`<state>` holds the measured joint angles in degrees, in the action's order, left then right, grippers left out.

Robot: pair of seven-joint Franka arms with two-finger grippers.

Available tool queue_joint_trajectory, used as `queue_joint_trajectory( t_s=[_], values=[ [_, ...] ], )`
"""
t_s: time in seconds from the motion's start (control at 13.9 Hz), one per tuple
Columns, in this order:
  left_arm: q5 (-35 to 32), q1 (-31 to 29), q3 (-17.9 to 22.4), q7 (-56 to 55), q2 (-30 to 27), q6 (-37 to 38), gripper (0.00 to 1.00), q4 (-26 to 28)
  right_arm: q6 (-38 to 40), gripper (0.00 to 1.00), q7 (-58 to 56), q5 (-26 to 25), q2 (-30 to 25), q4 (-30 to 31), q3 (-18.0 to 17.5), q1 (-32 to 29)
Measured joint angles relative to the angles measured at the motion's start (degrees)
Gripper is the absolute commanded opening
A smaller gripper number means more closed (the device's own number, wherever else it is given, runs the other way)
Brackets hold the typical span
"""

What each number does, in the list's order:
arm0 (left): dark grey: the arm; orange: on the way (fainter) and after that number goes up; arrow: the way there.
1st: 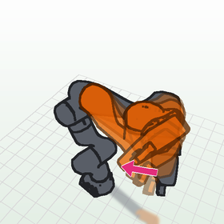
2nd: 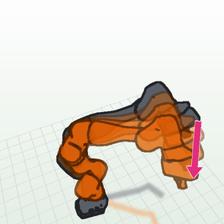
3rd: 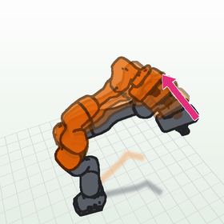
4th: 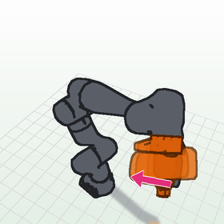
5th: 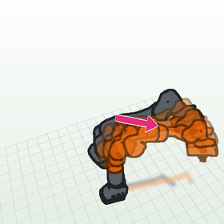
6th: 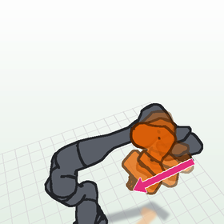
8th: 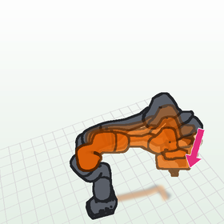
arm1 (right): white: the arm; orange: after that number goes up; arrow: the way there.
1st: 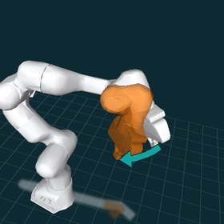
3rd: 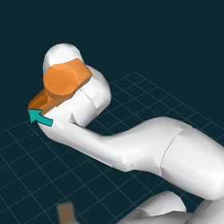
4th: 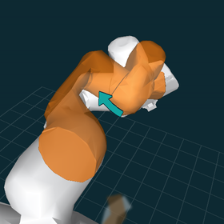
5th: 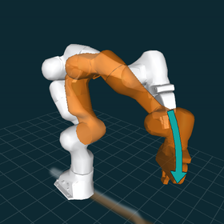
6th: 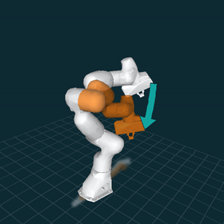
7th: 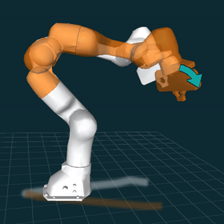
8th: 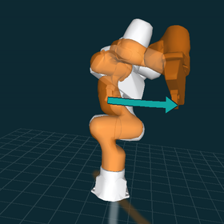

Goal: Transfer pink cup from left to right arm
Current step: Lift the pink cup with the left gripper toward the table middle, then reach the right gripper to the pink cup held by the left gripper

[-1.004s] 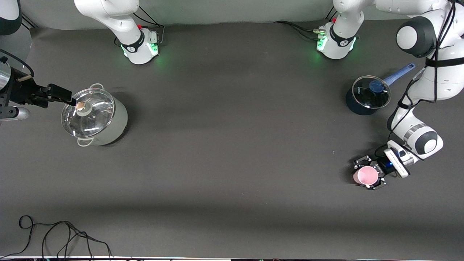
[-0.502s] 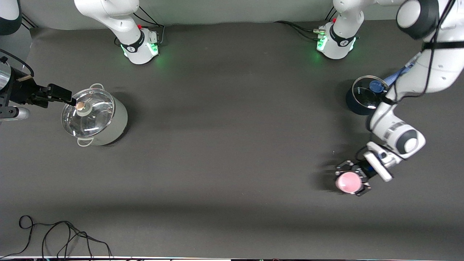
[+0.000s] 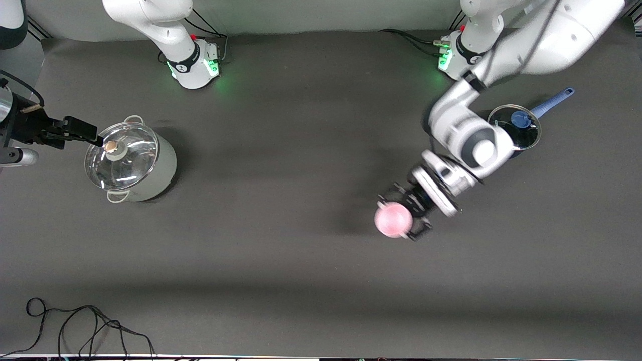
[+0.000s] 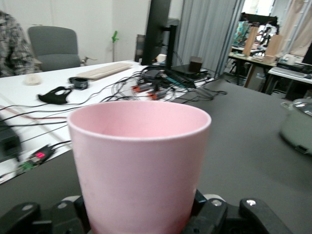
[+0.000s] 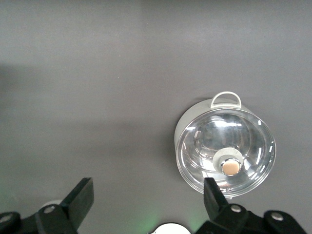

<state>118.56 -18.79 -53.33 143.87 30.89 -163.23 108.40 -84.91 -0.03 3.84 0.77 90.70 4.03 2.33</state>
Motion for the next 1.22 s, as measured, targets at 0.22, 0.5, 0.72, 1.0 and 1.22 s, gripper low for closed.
queue_joint_trajectory(
  t_s=[0.22, 0.5, 0.72, 1.0, 1.22],
  values=[
    [3.6, 0.4, -8.5, 0.0, -3.0, -4.7, 0.43, 0.0, 0.5, 0.99, 5.9, 1.2, 0.0, 0.0, 1.8, -0.1],
    [5.0, 6.2, -12.0, -2.6, -4.3, -12.4, 0.44, -3.4, 2.7, 0.99, 21.8, 6.0, 0.0, -0.1, 2.3, 0.1],
    [5.0, 9.2, -11.9, -4.3, -4.3, -15.5, 0.44, -6.2, 2.7, 0.99, 39.2, 13.9, 0.0, -0.2, 1.2, 0.4],
    [5.1, 9.2, -11.3, -4.4, -4.2, -15.7, 0.44, -6.3, 2.6, 0.99, 60.8, 21.5, 0.4, -3.1, -0.4, 3.4],
    [5.1, 9.2, -11.3, -4.4, -4.2, -15.7, 0.44, -6.3, 1.6, 0.99, 74.2, 24.4, 2.7, -7.9, -0.8, 9.2]
  ],
)
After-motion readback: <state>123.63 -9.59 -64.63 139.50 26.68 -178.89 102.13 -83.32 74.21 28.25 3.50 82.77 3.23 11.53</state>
